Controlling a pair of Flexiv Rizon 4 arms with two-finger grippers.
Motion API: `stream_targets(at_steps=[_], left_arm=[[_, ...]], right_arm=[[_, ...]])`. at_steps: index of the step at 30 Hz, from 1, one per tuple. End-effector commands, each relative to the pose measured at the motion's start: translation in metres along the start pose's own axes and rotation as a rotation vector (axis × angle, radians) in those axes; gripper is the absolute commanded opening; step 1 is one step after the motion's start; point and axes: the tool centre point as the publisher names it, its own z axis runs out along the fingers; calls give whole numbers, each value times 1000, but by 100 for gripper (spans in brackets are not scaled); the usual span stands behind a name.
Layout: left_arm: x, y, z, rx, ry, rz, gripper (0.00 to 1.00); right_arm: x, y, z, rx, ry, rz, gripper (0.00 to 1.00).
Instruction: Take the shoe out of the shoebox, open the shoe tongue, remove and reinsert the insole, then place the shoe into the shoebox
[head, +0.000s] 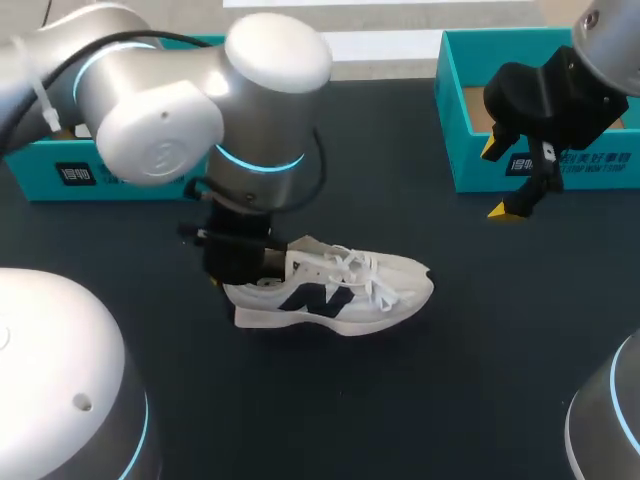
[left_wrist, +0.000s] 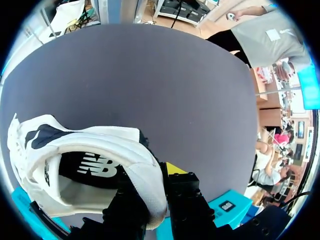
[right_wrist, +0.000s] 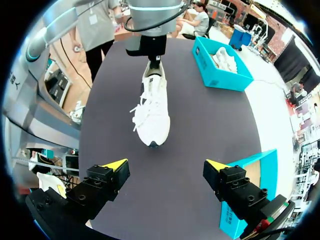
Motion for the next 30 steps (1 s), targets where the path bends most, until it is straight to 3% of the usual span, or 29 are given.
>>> stream_targets(at_steps=[1, 12, 28, 29, 30], left_arm=[[-11, 8, 18, 23, 10, -16, 0], [-18, 6, 53, -12, 46, -40, 0], [-24, 0, 68, -4, 94, -70, 0], [-21, -1, 66, 0, 95, -64, 25], [-19, -1, 64, 2, 92, -63, 57]], right_arm=[[-2, 1, 1, 4, 2, 2, 100], [-2, 1, 1, 4, 2, 2, 100], [-2, 1, 1, 4, 2, 2, 100], [-2, 1, 1, 4, 2, 2, 100], [-2, 1, 1, 4, 2, 2, 100]])
